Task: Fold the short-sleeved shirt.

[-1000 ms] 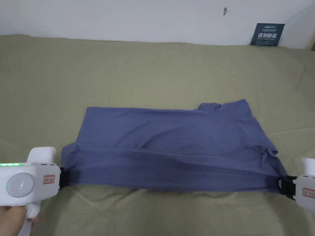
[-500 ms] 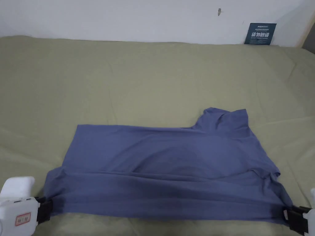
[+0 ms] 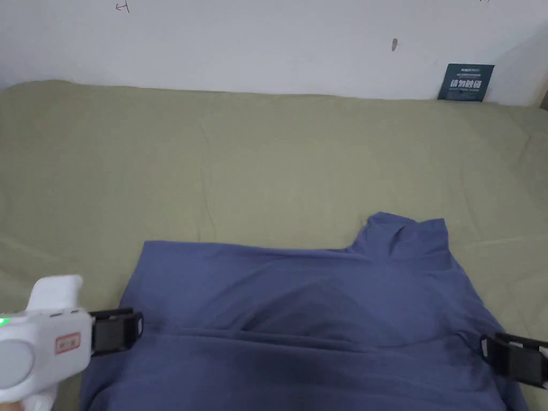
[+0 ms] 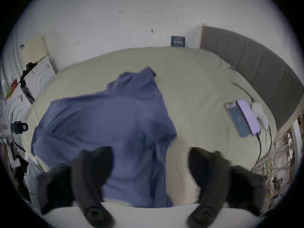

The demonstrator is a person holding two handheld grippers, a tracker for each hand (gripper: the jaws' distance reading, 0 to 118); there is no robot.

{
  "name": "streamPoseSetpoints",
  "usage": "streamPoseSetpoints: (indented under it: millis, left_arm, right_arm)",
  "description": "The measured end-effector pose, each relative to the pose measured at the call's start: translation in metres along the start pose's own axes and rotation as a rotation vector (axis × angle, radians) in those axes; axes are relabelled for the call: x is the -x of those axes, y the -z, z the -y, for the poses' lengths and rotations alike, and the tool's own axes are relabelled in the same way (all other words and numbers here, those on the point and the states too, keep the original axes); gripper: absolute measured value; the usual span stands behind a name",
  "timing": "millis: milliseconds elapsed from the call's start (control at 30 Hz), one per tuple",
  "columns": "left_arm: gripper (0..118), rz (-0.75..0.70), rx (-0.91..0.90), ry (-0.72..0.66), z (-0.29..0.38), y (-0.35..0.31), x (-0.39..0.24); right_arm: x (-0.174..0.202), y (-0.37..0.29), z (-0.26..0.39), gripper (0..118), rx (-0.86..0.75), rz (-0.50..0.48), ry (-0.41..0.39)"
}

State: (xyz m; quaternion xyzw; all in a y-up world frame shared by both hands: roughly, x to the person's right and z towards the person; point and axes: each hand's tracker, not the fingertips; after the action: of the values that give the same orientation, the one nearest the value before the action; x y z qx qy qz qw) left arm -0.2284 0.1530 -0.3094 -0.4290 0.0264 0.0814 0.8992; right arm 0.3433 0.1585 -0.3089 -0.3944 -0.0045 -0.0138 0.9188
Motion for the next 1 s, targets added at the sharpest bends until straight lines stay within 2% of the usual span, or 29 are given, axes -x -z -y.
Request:
streamPoseSetpoints:
  millis: [33,67,133,200,267,367,400,433,467,500,567,633,733,833,867,900,933,967,1000]
  left_arm:
    - [21,0.009,-0.007,0.004,-0.013,0.011,-0.005]
    - [21,0.013,-0.013,0.011,-0.027,0.024,-0.010]
    - [0,-0.011,-0.034,0.023,-0.052,0.046,-0.016]
    - [0,-0.011,-0.007,0.050,-0.074,0.073,-0.019]
    - [0,-0.071,-0.005,0.090,-0.095,0.098,-0.020]
    - [3,-0.074,0.049,0.047,-0.113,0.133,-0.014]
    - [17,-0.062,0.071,0.018,-0.116,0.143,-0.011]
    - [47,-0.036,0.091,-0.006,-0.119,0.155,-0.008]
    - [103,-0.020,0.125,-0.003,-0.121,0.168,-0.006]
    - [118,-0.027,0.158,0.007,-0.122,0.174,-0.007]
    - [111,-0.105,0.107,0.049,-0.124,0.182,-0.012]
    - [111,-0.146,0.146,0.079,-0.131,0.187,-0.012]
    - [98,-0.122,0.160,0.064,-0.133,0.178,-0.014]
    - [39,-0.102,0.103,0.080,-0.126,0.169,-0.017]
    - [5,-0.082,0.093,0.066,-0.126,0.164,-0.017]
    - [3,-0.067,0.089,0.046,-0.125,0.170,-0.011]
    - [3,0.003,0.106,0.028,-0.124,0.172,-0.007]
    - [3,-0.036,0.103,0.023,-0.123,0.173,-0.005]
    - [3,-0.042,0.106,0.014,-0.122,0.174,-0.003]
  right_arm:
    - [0.005,0.007,-0.013,4,-0.020,-0.003,-0.002]
    - [0.009,0.016,-0.024,4,-0.032,0.002,0.002]
    - [0.010,0.035,-0.043,0,-0.054,0.021,0.017]
    - [0.012,0.053,-0.060,0,-0.037,0.008,0.020]
    - [0.011,0.072,-0.071,0,-0.022,0.036,0.009]
    - [0.006,0.094,-0.081,0,0.005,0.043,0.017]
    - [0.002,0.103,-0.083,0,0.018,0.036,0.024]
    - [-0.001,0.111,-0.085,0,0.031,0.040,0.022]
    - [-0.003,0.119,-0.086,0,0.039,0.045,0.015]
    - [-0.005,0.125,-0.087,0,0.047,0.052,0.006]
    - [-0.007,0.138,-0.089,0,0.066,0.066,-0.012]
    - [-0.011,0.150,-0.092,0,0.082,0.075,-0.012]
    - [-0.010,0.163,-0.097,0,0.103,0.086,-0.010]
    - [-0.010,0.177,-0.103,1,0.118,0.078,-0.028]
    - [-0.010,0.181,-0.105,5,0.116,0.076,-0.034]
    - [-0.009,0.186,-0.108,19,0.113,0.072,-0.035]
    - [-0.011,0.191,-0.111,50,0.110,0.062,-0.036]
    - [-0.011,0.198,-0.116,103,0.119,0.051,-0.031]
    - [-0.010,0.205,-0.118,118,0.148,0.051,-0.027]
